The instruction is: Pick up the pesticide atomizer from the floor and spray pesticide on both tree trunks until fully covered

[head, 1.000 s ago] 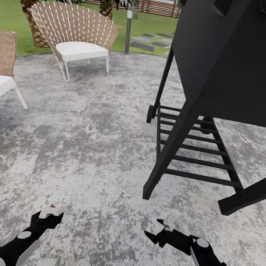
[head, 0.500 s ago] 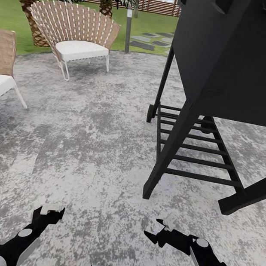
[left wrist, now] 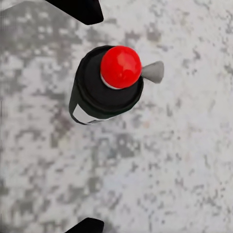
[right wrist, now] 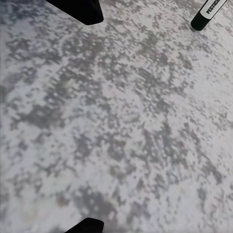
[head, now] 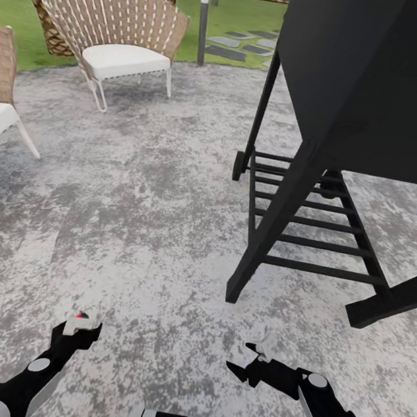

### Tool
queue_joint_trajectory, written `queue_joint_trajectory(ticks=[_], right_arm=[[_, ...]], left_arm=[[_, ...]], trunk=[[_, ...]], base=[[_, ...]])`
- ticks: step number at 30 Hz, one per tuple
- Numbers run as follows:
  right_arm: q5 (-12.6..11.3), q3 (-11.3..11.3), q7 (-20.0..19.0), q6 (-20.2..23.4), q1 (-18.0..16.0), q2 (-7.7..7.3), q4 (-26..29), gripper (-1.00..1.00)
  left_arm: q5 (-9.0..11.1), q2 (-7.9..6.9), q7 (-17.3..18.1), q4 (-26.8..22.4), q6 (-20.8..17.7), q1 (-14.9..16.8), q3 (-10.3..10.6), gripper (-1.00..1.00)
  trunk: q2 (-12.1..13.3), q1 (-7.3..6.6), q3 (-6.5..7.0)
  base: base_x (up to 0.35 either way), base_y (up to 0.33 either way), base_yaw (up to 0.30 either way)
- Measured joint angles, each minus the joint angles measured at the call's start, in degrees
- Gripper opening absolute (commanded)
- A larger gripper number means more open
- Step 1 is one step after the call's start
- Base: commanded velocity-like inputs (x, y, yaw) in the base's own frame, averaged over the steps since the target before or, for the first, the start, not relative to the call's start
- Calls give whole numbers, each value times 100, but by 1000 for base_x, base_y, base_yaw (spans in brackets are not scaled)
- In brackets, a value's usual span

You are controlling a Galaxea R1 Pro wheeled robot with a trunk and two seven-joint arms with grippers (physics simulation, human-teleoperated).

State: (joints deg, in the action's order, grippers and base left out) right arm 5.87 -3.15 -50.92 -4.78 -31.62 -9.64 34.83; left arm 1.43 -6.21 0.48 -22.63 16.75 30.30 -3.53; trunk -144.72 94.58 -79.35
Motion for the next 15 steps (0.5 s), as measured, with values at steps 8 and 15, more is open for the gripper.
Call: queue_joint_trajectory(ticks=[8, 15], right_arm=[[-1, 5, 0, -3, 0, 0, 3, 100], [-1, 6, 5, -3, 0, 0, 3, 100]], left_arm=[[1, -4, 0, 0, 4, 0, 0, 100], [1, -4, 0, 0, 4, 0, 0, 100]], trunk=[[0, 0, -41], [0, 0, -74]], base=[[0, 0, 0], [0, 0, 8]])
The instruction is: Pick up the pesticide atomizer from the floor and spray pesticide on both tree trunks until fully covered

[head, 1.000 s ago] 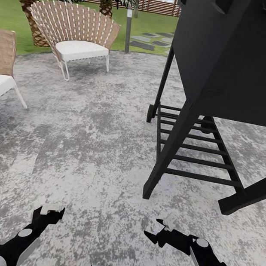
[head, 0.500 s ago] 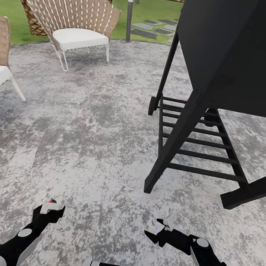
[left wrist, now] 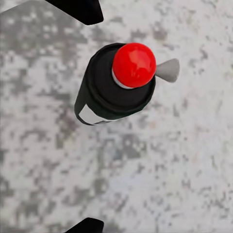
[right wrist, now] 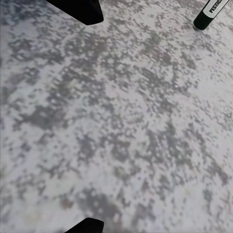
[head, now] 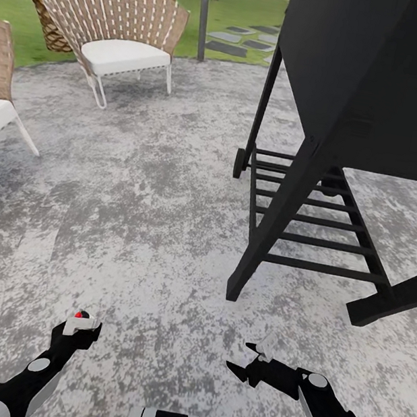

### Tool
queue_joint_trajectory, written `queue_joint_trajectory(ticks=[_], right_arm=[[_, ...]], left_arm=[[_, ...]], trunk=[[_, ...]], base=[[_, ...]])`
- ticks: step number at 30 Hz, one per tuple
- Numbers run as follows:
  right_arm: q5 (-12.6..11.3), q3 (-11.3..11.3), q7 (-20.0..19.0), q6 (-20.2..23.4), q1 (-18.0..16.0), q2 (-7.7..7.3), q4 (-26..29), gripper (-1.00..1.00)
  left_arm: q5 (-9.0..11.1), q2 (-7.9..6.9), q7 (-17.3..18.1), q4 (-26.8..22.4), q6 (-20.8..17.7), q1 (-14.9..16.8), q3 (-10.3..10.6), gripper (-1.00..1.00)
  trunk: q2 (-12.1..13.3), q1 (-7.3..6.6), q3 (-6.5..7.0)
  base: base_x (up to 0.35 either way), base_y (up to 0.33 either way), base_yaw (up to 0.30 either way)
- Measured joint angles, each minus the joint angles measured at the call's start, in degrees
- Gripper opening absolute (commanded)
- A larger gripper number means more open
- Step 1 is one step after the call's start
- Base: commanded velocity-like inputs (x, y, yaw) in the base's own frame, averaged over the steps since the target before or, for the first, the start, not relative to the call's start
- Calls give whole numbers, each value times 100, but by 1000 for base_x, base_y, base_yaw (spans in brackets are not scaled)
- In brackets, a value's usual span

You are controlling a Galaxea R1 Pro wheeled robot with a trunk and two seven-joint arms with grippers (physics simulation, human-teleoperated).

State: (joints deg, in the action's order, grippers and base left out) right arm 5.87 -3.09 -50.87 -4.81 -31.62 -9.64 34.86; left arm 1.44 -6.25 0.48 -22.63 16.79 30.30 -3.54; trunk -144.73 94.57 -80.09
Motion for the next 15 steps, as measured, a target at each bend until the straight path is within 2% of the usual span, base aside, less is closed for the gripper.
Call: queue_joint_trajectory(ticks=[4, 8, 15], right_arm=[[0, -2, 3, 2, 0, 0, 0, 100], [1, 0, 2, 3, 0, 0, -1, 100], [0, -2, 3, 3, 0, 0, 0, 100]], left_arm=[[1, -1, 0, 0, 0, 0, 0, 100], [6, -8, -2, -1, -5, -1, 0, 100], [18, -9, -4, 0, 0, 0, -1, 100]], trunk=[[0, 0, -2], [-5, 11, -110], [-5, 10, -124]], base=[[0, 0, 30], [0, 0, 99], [0, 0, 12]])
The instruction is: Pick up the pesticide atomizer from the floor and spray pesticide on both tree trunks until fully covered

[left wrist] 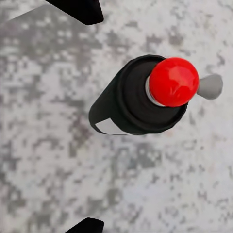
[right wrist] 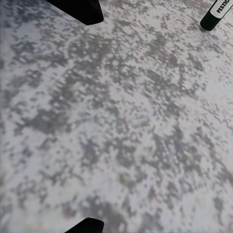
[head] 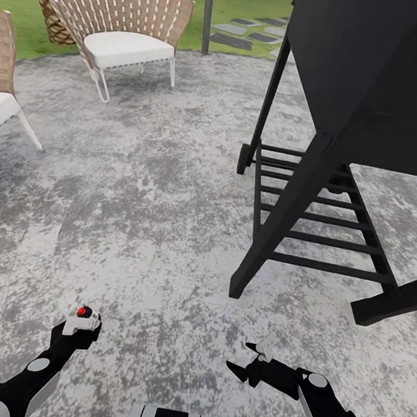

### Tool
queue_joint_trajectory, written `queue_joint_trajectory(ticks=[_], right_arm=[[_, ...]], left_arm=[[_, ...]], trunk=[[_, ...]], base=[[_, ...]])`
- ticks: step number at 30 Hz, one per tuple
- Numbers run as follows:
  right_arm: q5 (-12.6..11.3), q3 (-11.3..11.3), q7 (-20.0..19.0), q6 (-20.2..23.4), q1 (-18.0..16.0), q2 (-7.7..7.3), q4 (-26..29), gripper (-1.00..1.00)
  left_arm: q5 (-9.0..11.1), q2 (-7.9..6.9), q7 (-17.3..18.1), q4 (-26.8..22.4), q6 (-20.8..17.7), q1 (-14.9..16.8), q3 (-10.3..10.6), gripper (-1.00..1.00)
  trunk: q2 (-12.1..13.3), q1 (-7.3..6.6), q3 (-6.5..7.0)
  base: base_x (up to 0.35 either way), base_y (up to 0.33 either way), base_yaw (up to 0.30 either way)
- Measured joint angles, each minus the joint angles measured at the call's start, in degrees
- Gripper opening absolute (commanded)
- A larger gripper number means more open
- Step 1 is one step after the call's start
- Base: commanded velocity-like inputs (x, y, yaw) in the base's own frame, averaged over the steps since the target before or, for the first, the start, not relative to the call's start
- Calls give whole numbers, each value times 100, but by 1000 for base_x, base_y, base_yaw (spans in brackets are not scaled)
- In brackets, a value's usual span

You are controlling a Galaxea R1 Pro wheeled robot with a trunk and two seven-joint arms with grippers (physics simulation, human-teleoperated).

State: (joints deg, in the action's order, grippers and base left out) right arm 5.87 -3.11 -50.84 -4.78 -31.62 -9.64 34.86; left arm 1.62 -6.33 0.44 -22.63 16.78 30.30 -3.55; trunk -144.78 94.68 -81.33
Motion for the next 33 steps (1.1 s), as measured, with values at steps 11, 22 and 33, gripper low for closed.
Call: queue_joint_trajectory(ticks=[11, 22, 33], right_arm=[[0, 1, -1, 0, 0, 0, 0, 100], [-2, -3, 0, 0, 0, 0, -1, 100], [0, -7, 0, 0, 0, 0, 0, 100]], left_arm=[[5, 0, 3, 0, 0, 0, 0, 100], [5, 4, -3, -1, 0, 0, -11, 100], [6, 9, -4, 0, 0, 0, -18, 100]], trunk=[[-5, 10, -176], [-5, 9, -242], [-5, 10, -267]], base=[[0, 0, 0], [49, 33, 0], [20, 13, 0]])
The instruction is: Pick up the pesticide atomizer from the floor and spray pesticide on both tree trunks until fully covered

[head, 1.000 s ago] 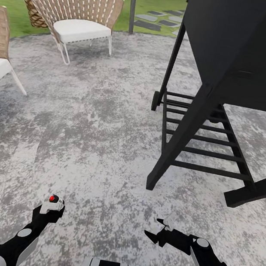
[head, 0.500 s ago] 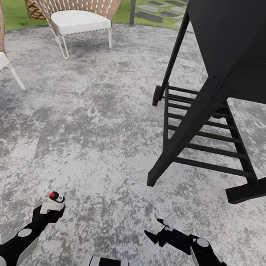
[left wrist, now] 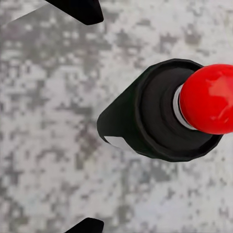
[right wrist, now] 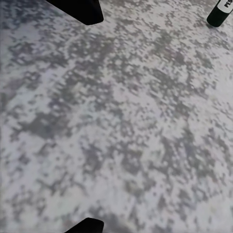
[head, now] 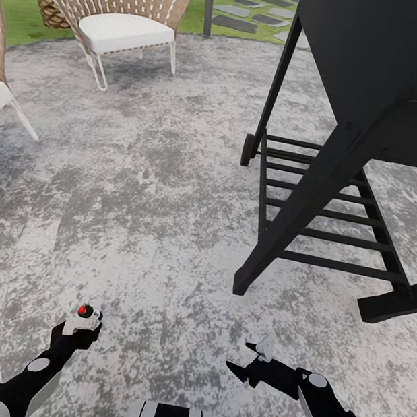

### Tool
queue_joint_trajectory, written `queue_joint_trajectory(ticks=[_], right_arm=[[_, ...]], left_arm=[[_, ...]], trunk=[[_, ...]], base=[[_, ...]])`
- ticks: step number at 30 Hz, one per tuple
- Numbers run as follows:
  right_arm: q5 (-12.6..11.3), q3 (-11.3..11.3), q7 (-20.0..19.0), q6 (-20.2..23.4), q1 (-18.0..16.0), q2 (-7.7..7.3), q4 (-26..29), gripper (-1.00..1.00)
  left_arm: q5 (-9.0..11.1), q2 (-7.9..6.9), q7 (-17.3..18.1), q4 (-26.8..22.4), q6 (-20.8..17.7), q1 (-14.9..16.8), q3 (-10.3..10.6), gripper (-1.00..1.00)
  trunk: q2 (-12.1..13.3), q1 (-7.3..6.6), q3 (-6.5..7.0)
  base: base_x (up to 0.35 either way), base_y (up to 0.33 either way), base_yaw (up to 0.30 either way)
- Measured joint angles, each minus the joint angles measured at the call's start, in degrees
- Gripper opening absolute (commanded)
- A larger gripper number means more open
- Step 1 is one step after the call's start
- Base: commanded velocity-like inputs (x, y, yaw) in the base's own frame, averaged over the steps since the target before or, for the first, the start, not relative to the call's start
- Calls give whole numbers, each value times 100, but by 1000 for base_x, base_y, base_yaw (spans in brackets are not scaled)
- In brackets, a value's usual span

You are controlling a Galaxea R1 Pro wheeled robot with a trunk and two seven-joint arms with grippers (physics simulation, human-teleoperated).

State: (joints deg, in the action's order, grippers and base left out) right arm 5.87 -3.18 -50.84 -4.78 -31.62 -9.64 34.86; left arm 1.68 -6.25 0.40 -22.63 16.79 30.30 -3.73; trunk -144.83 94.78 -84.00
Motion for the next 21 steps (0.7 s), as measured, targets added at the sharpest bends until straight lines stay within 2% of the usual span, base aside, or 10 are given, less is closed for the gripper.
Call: queue_joint_trajectory(ticks=[6, 21], right_arm=[[0, 0, -1, 0, 0, 0, 0, 100], [0, 0, 0, 0, 0, 0, 0, 100]], left_arm=[[0, 0, 0, -1, 0, 0, 2, 100], [0, 0, 0, -9, 0, 0, 0, 100]], trunk=[[0, -1, 0], [0, 0, 0]], base=[[92, 0, 0], [4, 0, 0]])
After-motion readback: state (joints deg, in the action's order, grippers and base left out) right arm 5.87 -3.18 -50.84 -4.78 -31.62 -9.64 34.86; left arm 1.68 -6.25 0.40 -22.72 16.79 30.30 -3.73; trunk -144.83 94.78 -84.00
